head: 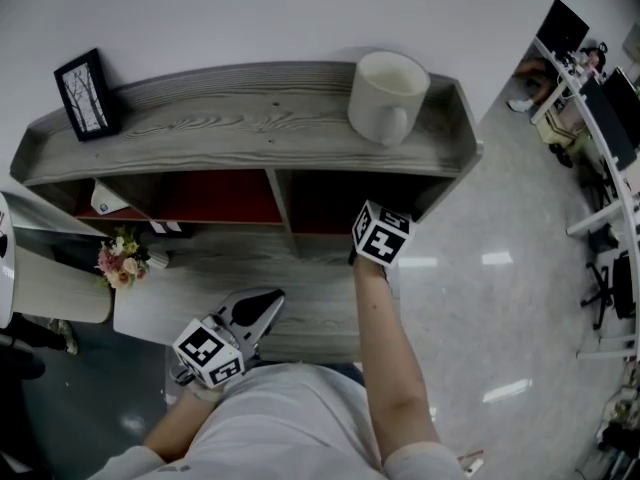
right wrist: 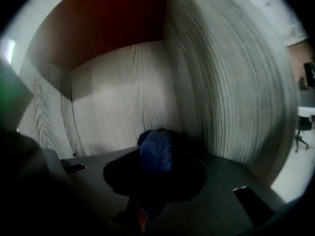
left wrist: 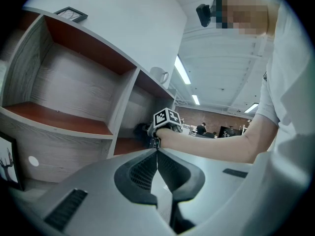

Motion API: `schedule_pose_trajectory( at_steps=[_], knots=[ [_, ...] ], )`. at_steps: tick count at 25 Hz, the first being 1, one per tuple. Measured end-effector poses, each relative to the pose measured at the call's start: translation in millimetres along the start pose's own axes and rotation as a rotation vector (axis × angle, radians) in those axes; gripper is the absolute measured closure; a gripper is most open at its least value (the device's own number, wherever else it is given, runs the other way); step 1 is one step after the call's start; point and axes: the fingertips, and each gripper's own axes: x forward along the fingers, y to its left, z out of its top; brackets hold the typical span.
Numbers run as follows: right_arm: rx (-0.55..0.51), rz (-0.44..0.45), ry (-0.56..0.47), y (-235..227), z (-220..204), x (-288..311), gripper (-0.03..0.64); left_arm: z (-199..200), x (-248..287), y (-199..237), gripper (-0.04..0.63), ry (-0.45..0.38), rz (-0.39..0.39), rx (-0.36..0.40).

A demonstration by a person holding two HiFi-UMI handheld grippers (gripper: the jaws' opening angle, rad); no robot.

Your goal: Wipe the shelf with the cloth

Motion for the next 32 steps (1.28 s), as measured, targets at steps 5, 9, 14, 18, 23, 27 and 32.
schedule_pose_trajectory(
  at_steps=[5,9,14,18,23,27,32],
  knots=[
    [-0.16,0.03,0.092,8,-8,19,0.526,-2,-8,10,0.58,-0.002,0.025,-0.011],
    [-0.303,0.065,0.176,28,-27,25,0.526,-4,-15,19,0.58,0.0,0.049,-0.025],
    [-0.391,0.235,0.199,96,-33,20,0.526,-7,-21,25,0.58,0.001,0.073,-0.036],
    [-0.406,0.347,0.189,139,-46,23,0.526,-7,-32,30,0.58,-0.011,0.101,-0.042],
    [-0.353,0.44,0.179,171,-48,22,0.526,-9,-44,37,0.58,-0.019,0.139,-0.054],
    [-0.327,0.448,0.082,173,-26,18,0.526,-10,-48,39,0.58,-0.022,0.149,-0.059],
    [-0.308,0.45,-0.088,178,27,-1,0.526,-8,-39,32,0.58,-0.018,0.124,-0.047]
  ],
)
